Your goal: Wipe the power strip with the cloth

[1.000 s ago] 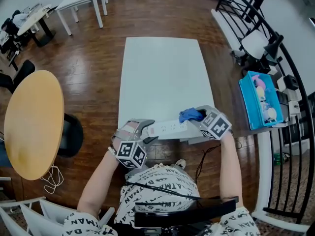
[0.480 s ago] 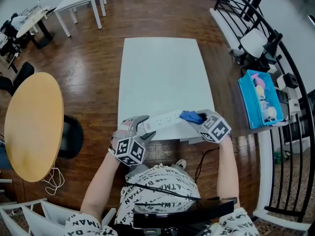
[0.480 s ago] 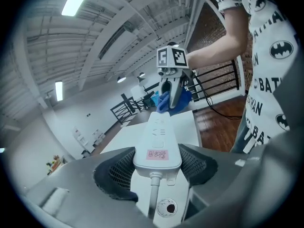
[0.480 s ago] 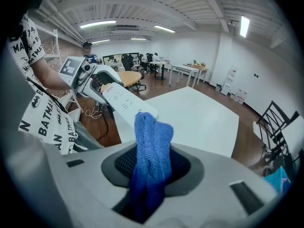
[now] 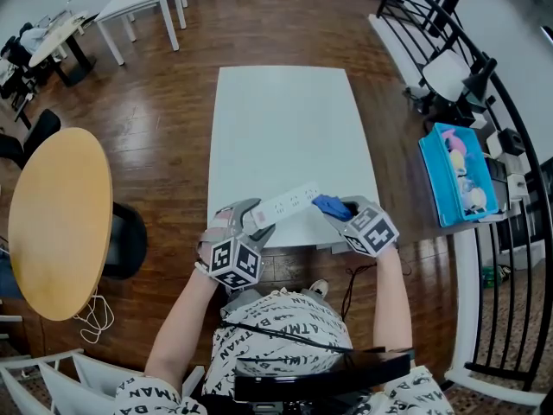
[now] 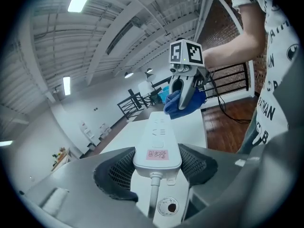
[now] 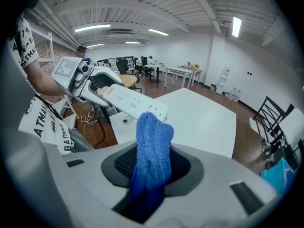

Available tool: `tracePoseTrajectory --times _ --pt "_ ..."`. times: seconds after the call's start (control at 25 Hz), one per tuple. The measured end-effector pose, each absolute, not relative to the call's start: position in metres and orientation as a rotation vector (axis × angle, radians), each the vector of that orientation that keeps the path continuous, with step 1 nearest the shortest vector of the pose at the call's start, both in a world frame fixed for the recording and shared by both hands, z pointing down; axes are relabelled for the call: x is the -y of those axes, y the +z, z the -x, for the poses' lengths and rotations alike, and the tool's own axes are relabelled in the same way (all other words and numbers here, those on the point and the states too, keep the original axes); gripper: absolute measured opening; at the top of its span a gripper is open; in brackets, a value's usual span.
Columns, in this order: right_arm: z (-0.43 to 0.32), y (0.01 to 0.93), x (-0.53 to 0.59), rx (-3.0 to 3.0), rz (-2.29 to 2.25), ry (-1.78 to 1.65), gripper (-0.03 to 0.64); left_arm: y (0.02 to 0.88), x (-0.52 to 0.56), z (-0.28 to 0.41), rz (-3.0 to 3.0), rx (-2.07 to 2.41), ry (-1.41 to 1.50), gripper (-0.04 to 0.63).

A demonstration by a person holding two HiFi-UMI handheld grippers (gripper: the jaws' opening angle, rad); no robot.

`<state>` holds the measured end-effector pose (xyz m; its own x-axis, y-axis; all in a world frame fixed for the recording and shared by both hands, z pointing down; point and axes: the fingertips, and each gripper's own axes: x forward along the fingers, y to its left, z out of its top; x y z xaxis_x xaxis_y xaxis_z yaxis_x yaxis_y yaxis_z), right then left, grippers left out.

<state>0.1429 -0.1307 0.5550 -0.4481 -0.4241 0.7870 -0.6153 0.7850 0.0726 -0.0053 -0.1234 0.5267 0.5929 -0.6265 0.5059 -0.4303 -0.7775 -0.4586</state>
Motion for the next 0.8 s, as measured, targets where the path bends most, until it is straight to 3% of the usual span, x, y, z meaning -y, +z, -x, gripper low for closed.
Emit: tracePoseTrajectory --times 0.8 --pt "-0.066 0.538 0.115 2.227 -0.671 0.203 0.135 0.519 0.133 -0.001 2.561 -0.988 -0.938 0.284"
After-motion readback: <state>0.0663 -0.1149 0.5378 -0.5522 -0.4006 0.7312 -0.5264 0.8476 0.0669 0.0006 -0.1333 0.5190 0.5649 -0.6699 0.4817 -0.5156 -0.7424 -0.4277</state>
